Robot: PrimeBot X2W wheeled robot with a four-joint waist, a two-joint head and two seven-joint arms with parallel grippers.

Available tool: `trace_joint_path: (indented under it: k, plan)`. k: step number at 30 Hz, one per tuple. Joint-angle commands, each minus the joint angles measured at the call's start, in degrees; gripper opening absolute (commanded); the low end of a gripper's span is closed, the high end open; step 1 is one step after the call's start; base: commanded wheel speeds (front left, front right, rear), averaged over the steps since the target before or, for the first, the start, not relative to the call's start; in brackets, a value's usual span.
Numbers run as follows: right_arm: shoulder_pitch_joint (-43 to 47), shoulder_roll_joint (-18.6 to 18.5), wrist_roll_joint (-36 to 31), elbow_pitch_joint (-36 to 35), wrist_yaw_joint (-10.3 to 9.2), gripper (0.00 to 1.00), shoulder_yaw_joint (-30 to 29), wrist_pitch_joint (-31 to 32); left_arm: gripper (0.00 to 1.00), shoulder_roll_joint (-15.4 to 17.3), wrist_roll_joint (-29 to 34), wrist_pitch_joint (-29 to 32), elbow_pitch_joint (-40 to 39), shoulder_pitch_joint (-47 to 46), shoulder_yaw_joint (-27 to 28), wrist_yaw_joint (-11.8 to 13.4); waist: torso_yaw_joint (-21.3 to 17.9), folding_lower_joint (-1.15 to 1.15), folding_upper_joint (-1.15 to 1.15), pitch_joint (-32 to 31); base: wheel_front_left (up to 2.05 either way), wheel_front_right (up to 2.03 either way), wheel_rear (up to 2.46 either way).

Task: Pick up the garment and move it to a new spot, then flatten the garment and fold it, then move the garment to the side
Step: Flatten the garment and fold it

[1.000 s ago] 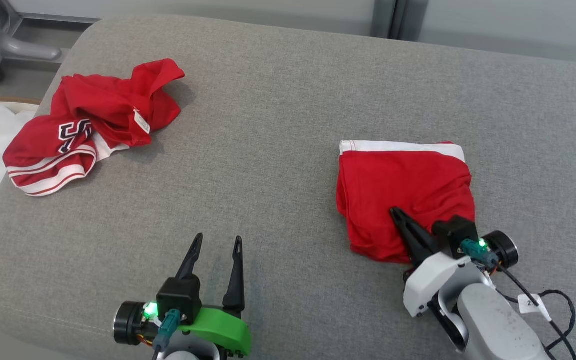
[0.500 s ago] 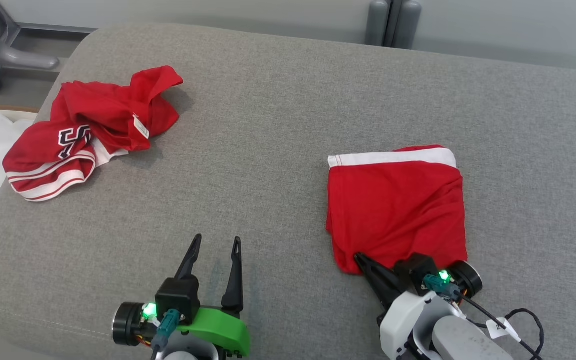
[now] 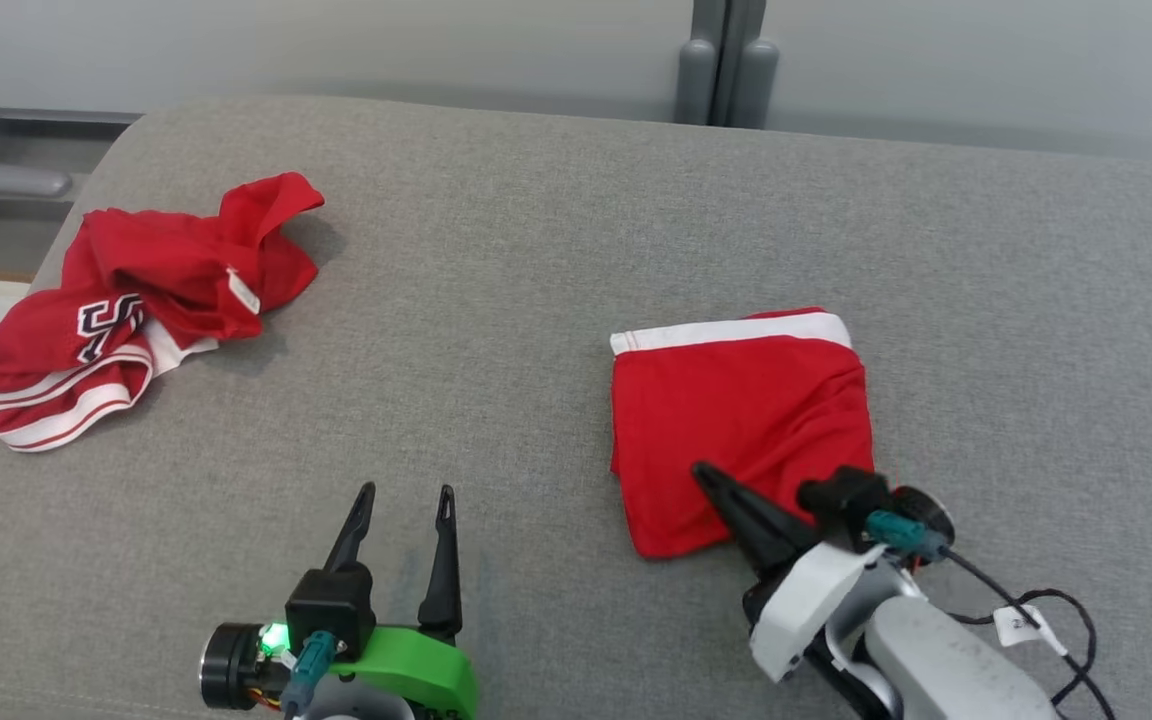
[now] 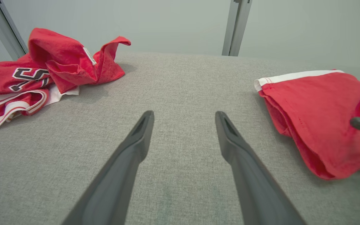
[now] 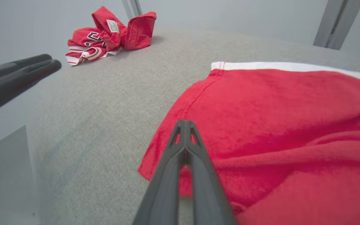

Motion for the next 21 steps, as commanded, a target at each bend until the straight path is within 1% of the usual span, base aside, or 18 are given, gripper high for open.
trace_joint_path:
  k: [1,2,3,4,5,6,8,10,16,21]
  plan:
    - [1.27,-0.39,-0.53,-1.46,-0.09,0.11,-2.56,-0.11,1.00,0.20,0.88,0.05,-0.03,0.42,0.33,-0.18,-2.47,0.00,0.00,-1.67,0.00,0.00,0.00]
    - [2.06,-0.31,-1.15,-2.64,-0.09,0.20,-5.38,-0.10,1.00,0.21,1.03,0.05,0.08,0.40,0.60,-0.23,-3.14,0.00,0.00,-1.96,0.00,0.00,0.00]
    - [2.69,-0.12,-1.84,-3.57,-0.09,0.32,-8.04,-0.11,1.00,0.20,1.10,0.05,0.18,0.41,0.89,-0.26,-3.78,0.00,0.00,-2.30,0.00,0.00,0.00]
    - [3.57,0.27,-2.90,-4.59,-0.09,0.46,-11.42,-0.10,1.00,0.21,1.47,0.05,0.28,0.37,1.14,-0.34,-4.46,0.00,0.00,-2.59,0.00,0.00,0.00]
    - [4.19,0.70,-3.73,-5.28,-0.09,0.66,-13.92,-0.11,1.00,0.20,1.95,0.05,0.32,0.29,1.37,-0.35,-5.09,0.00,0.00,-2.83,0.00,0.00,0.00]
    - [5.16,1.08,-4.91,-5.86,-0.08,1.00,-16.42,-0.11,1.00,0.20,2.32,0.05,0.39,0.24,1.58,-0.47,-5.70,0.00,0.00,-3.08,0.00,0.00,0.00]
    - [6.54,1.85,-6.55,-6.72,-0.09,1.00,-21.50,-0.11,1.00,0.21,3.08,0.06,0.49,0.30,2.09,-0.52,-6.84,0.00,0.00,-3.49,0.00,0.00,0.00]
    - [7.91,2.53,-8.22,-7.25,-0.08,1.00,-25.24,-0.11,1.00,0.21,3.73,0.06,0.83,0.44,2.63,-0.72,-7.89,0.00,0.00,-3.87,0.00,0.00,0.00]
    - [11.52,4.16,-12.11,-7.91,-0.08,1.00,-34.58,-0.11,1.00,0.21,4.78,0.05,0.95,1.86,3.95,-1.23,-10.38,0.00,0.00,-4.64,0.00,0.00,0.00]
    - [14.09,4.86,-13.91,-7.07,-0.08,1.00,-37.56,-0.11,1.00,0.21,6.33,0.05,0.45,3.55,5.09,-1.48,-11.85,0.00,0.00,-4.87,0.00,0.00,0.00]
